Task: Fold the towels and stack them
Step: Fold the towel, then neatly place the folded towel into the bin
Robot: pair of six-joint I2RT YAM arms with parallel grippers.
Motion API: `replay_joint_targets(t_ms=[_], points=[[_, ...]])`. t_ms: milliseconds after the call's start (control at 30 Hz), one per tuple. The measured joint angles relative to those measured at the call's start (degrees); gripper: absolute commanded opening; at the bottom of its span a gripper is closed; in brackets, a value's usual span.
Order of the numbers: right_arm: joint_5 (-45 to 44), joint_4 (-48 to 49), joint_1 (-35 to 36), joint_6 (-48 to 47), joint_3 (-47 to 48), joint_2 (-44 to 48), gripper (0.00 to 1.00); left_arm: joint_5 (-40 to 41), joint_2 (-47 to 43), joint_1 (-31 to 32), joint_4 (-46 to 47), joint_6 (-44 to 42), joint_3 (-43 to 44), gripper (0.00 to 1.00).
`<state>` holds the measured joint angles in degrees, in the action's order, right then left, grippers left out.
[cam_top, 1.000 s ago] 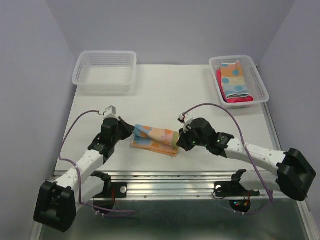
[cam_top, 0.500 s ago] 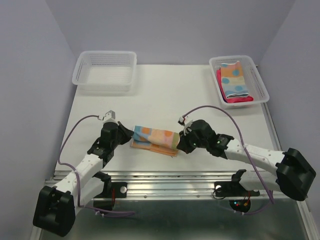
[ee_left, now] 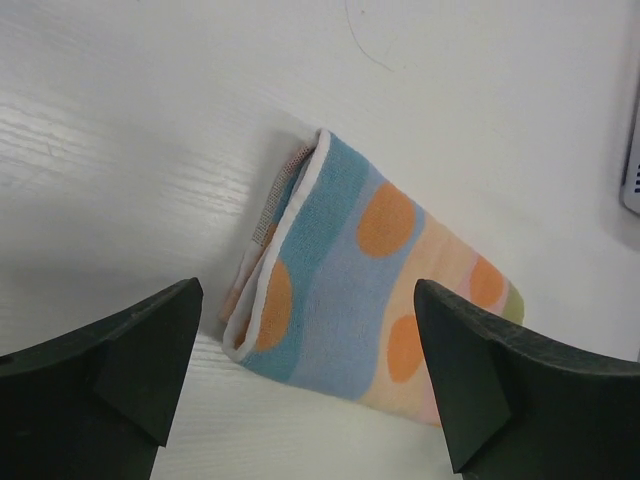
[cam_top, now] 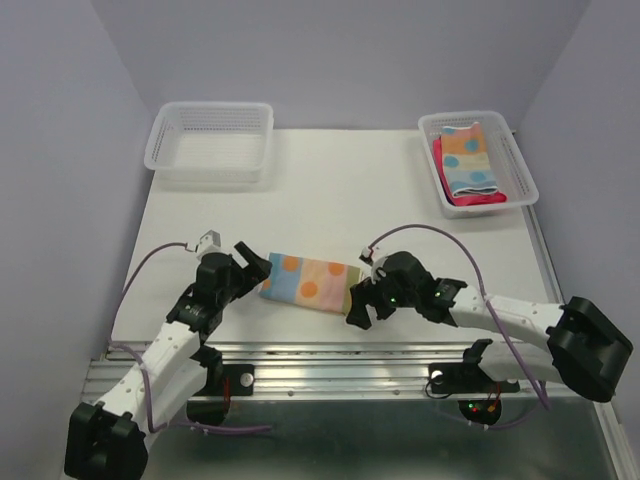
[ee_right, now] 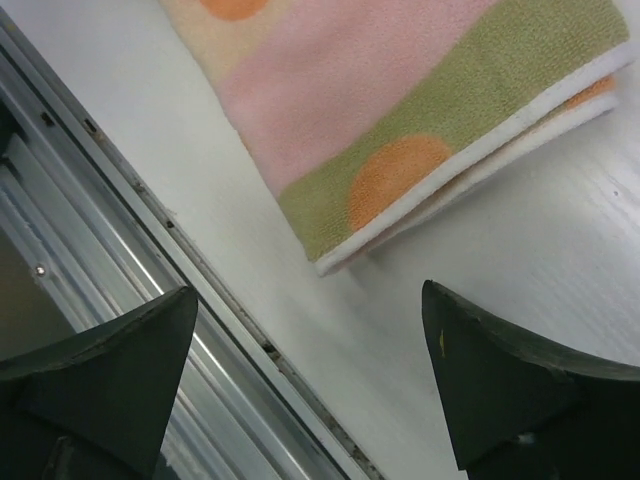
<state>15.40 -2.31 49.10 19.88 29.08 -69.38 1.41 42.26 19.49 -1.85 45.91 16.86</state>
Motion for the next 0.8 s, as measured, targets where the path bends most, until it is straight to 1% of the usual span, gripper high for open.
replay_joint_targets(t_ms=[100,200,300,433,500,633,733,800], points=[[-0.7,-0.3,0.1,1.6,-0.7,4.0,1.0,2.7,-4.3,0.0,-4.1,0.7,0.7,0.99],[-4.7,-0.2,0.1,5.1,-0.6,9.0,1.0,5.2,-6.5,0.0,-6.4,0.9,2.6,0.99],[-10.1,-1.6,0.1,9.1,0.6,9.5,1.0,6.6,-7.1,0.0,-7.0,0.9,4.3,0.99],[-17.9,-6.7,0.1,15.2,5.3,3.9,1.0,7.5,-6.8,0.0,-7.0,0.9,5.3,0.99],[-20.4,-8.3,0.1,18.5,7.9,-0.5,1.0,7.7,-6.1,0.0,-7.1,0.7,5.4,0.99],[-22.6,-8.8,0.1,23.4,9.9,-7.4,0.99,7.9,-4.9,0.0,-7.5,0.4,5.4,0.99],[-24.1,-9.9,0.1,26.1,10.2,-11.2,0.95,7.8,-4.8,0.0,-7.4,0.1,5.4,0.99],[-25.1,-10.4,0.3,27.5,11.8,-13.1,0.88,7.8,-4.8,0.0,-7.4,-0.1,5.4,0.99]])
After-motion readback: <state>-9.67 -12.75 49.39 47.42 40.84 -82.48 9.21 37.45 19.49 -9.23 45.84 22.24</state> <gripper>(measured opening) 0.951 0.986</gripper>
